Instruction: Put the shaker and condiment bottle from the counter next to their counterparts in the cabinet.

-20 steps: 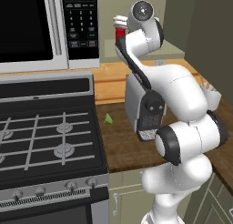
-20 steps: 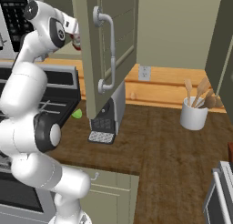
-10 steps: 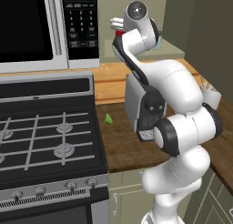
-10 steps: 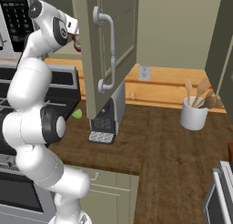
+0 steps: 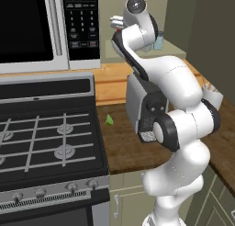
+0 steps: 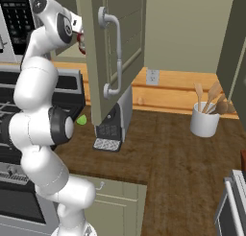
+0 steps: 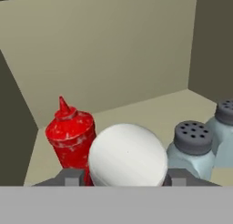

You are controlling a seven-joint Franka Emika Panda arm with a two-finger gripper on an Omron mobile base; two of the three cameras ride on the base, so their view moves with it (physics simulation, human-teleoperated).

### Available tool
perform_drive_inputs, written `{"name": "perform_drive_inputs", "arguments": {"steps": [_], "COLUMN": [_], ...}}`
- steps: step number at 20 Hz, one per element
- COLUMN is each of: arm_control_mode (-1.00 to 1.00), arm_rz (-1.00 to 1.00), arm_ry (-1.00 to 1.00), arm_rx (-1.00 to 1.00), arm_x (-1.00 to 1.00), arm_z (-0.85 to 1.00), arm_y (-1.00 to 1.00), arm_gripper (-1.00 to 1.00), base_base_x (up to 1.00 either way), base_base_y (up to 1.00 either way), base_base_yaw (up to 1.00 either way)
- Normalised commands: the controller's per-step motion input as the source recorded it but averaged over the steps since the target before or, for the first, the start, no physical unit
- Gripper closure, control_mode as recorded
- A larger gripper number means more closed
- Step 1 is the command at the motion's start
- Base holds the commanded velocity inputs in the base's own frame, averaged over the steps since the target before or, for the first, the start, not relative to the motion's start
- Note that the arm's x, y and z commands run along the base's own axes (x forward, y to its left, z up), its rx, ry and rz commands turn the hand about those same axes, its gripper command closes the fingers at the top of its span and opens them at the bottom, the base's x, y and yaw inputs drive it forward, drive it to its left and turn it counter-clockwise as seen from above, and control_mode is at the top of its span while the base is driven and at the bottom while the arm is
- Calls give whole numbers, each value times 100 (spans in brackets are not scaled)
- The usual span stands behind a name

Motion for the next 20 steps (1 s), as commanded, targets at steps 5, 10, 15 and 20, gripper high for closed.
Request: {"name": "perform_drive_inputs", "arguments": {"steps": [5, 10, 15, 20], "arm_control_mode": [-100, -100, -100, -100], "arm_rz": [0, 0, 0, 0], "arm_ry": [3, 1, 0, -7], "arm_rx": [-4, -2, 0, 0], "arm_x": [1, 10, 8, 0], "arm_z": [-49, -31, -24, -9], "arm_y": [21, 12, 0, 0], "arm_gripper": [-100, -100, -100, -100], "base_base_x": [0, 0, 0, 0], "base_base_y": [0, 0, 0, 0], "base_base_yaw": [0, 0, 0, 0]}}
